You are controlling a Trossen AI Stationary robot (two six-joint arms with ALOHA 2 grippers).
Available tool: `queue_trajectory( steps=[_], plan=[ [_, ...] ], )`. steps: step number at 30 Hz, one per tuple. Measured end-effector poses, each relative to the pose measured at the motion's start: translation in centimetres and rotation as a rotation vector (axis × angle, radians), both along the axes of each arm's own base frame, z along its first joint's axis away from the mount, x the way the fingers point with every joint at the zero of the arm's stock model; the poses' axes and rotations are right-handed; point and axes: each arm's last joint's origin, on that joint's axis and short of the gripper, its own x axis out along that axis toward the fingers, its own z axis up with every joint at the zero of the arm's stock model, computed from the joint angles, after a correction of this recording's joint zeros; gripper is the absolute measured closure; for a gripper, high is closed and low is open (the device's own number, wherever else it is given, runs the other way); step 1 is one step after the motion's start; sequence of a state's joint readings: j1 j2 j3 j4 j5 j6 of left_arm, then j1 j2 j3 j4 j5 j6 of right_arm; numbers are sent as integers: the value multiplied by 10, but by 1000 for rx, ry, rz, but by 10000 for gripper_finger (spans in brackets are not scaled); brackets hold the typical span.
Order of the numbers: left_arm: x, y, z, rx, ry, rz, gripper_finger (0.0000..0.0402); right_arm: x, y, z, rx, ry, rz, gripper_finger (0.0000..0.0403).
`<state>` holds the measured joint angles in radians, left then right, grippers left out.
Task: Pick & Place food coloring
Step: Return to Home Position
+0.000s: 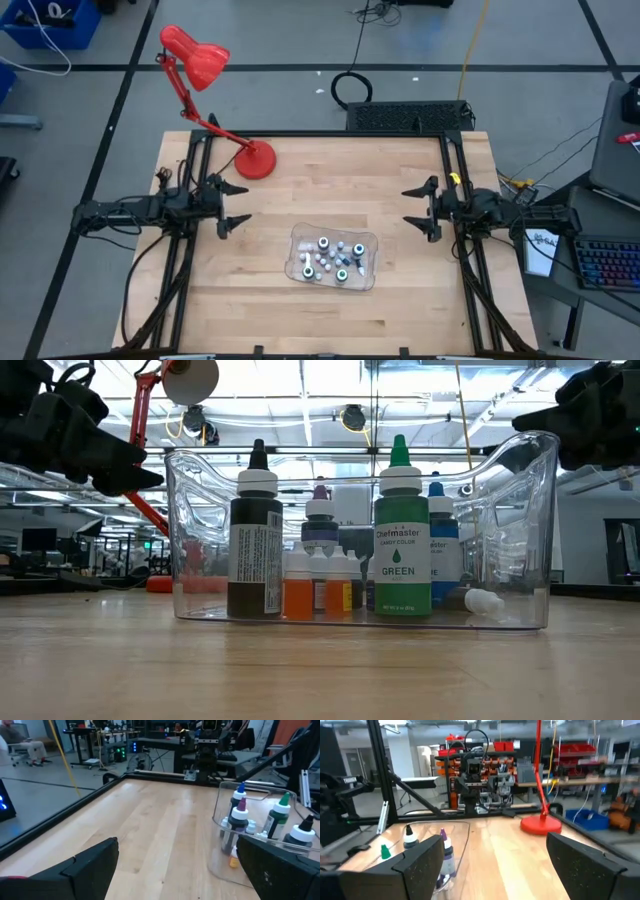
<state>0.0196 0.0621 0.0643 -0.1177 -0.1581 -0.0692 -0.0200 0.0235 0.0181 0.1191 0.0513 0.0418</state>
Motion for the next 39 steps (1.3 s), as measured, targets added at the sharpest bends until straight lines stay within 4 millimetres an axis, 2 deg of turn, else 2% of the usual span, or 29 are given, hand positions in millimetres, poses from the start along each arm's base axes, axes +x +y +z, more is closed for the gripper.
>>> queue_trajectory(
  steps=[6, 39],
  plan=[
    [0, 0, 0, 0, -5, 0, 2, 0, 0, -1, 102, 5, 9, 69],
    [0, 0, 0, 1, -6, 0, 2, 0, 0, -2, 103, 8, 9, 69]
  ],
)
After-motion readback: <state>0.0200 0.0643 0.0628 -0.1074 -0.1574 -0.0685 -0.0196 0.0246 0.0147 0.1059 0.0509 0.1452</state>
